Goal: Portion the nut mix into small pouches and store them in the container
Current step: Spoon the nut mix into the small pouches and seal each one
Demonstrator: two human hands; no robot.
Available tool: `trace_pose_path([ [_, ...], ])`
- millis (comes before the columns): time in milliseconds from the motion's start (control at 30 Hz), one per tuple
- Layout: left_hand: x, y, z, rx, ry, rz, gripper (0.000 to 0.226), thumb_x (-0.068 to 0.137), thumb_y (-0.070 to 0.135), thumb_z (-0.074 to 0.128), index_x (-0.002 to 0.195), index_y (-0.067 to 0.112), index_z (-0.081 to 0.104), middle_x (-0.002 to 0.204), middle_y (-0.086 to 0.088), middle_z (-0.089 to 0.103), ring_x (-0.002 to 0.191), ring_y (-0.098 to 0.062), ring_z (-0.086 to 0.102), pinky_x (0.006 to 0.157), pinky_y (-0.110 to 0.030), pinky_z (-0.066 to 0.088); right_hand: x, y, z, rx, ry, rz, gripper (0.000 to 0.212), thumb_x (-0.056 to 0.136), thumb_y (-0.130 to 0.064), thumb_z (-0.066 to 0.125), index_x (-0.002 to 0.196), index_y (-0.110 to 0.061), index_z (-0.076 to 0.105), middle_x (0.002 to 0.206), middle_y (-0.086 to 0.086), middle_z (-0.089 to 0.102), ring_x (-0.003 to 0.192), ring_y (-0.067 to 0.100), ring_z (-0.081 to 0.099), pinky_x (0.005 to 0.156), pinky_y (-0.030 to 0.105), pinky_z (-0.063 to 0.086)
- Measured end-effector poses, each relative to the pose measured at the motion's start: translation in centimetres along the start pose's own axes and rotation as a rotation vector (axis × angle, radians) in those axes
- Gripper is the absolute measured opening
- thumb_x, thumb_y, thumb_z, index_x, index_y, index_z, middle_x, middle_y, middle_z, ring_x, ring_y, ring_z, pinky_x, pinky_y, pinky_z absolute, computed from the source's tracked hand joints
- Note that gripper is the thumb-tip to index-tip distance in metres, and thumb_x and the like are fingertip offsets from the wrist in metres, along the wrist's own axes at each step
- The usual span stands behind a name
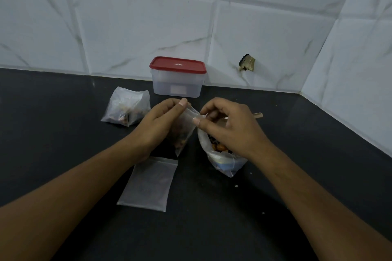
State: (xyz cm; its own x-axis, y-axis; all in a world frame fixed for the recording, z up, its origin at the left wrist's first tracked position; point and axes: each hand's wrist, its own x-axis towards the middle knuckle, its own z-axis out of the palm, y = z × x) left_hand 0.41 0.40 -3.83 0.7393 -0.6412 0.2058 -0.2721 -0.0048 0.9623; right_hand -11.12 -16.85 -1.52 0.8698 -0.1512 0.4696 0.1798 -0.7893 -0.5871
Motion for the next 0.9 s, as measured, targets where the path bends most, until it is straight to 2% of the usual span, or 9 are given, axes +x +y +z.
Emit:
trace_pose_path([
  [100, 0.1, 0.1, -0.1, -0.024, 0.018, -0.018, 0.029, 0.104, 0.043, 0.048, 0.117, 0.031, 0.070, 0.110, 0.006, 0.072, 0.100, -0.010, 0.070, 0.075, -0.024, 0.058, 0.1, 0.2, 0.2, 0.057, 0.016, 0.036, 0.008, 0.092, -0.023, 0.077, 0.098, -0.022, 0.072, 0.084, -0.007, 0.073, 0.081, 0.008, 0.071, 0.078, 0.035, 0.062],
  [167, 0.2, 0.0, -0.3, -0.034, 0.039, -0.020, 0.022, 0.104, 0.035, 0.053, 0.114, 0.026, 0.071, 0.104, 0.006, 0.074, 0.095, -0.012, 0.071, 0.070, -0.024, 0.059, 0.1, 0.2, 0.4, 0.113, 0.038, 0.046, 0.010, 0.092, -0.013, 0.076, 0.097, -0.020, 0.072, 0.084, -0.006, 0.073, 0.081, 0.008, 0.071, 0.077, 0.030, 0.061],
  [267, 0.4, 0.2, -0.8, -0.095, 0.087, -0.012, 0.014, 0.100, 0.026, 0.061, 0.105, 0.017, 0.072, 0.095, 0.001, 0.075, 0.093, -0.018, 0.072, 0.079, -0.034, 0.059, 0.1, 0.1, 0.6, 0.195, 0.121, 0.052, 0.016, 0.092, -0.008, 0.075, 0.101, -0.019, 0.069, 0.080, -0.003, 0.073, 0.076, 0.007, 0.070, 0.072, 0.021, 0.056],
  [333, 0.7, 0.2, -1.3, -0.169, 0.109, 0.014, 0.012, 0.098, 0.021, 0.065, 0.103, 0.012, 0.071, 0.094, -0.004, 0.075, 0.092, -0.022, 0.071, 0.083, -0.040, 0.059, 0.3, 0.0, 0.6, 0.248, 0.170, 0.056, 0.018, 0.093, -0.010, 0.075, 0.108, -0.017, 0.068, 0.081, -0.002, 0.074, 0.076, 0.009, 0.071, 0.073, 0.024, 0.058],
  [433, 0.8, 0.3, -1.6, -0.186, 0.133, 0.067, 0.012, 0.097, 0.018, 0.065, 0.104, 0.010, 0.070, 0.096, -0.004, 0.075, 0.091, -0.018, 0.070, 0.078, -0.033, 0.058, 0.4, -0.1, 0.8, 0.298, 0.165, 0.080, 0.017, 0.092, -0.014, 0.077, 0.108, -0.016, 0.070, 0.084, -0.001, 0.075, 0.077, 0.011, 0.071, 0.073, 0.029, 0.061],
  [600, 0.6, 0.4, -1.4, -0.183, 0.075, 0.042, 0.013, 0.097, 0.019, 0.066, 0.105, 0.009, 0.070, 0.093, -0.001, 0.075, 0.086, -0.014, 0.071, 0.073, -0.029, 0.058, 0.5, 0.3, 1.2, 0.285, 0.132, 0.114, 0.005, 0.092, -0.011, 0.076, 0.092, -0.016, 0.074, 0.081, -0.002, 0.073, 0.075, 0.008, 0.067, 0.071, 0.025, 0.058],
  [767, 0.8, 0.5, -1.8, -0.095, 0.075, 0.043, 0.014, 0.092, 0.018, 0.072, 0.104, 0.012, 0.072, 0.103, -0.008, 0.076, 0.102, -0.023, 0.073, 0.087, -0.036, 0.059, 0.4, 0.4, 1.1, 0.281, 0.136, 0.133, 0.003, 0.092, -0.013, 0.076, 0.093, -0.016, 0.074, 0.082, 0.001, 0.073, 0.075, 0.010, 0.068, 0.072, 0.028, 0.061],
  [900, 0.9, 0.4, -2.2, -0.076, 0.089, 0.032, 0.011, 0.090, 0.020, 0.074, 0.099, 0.013, 0.073, 0.104, -0.008, 0.076, 0.104, -0.023, 0.071, 0.092, -0.041, 0.058, 0.4, 0.4, 1.2, 0.269, 0.126, 0.149, 0.003, 0.093, -0.015, 0.076, 0.094, -0.016, 0.074, 0.085, 0.001, 0.074, 0.080, 0.017, 0.071, 0.076, 0.034, 0.063],
])
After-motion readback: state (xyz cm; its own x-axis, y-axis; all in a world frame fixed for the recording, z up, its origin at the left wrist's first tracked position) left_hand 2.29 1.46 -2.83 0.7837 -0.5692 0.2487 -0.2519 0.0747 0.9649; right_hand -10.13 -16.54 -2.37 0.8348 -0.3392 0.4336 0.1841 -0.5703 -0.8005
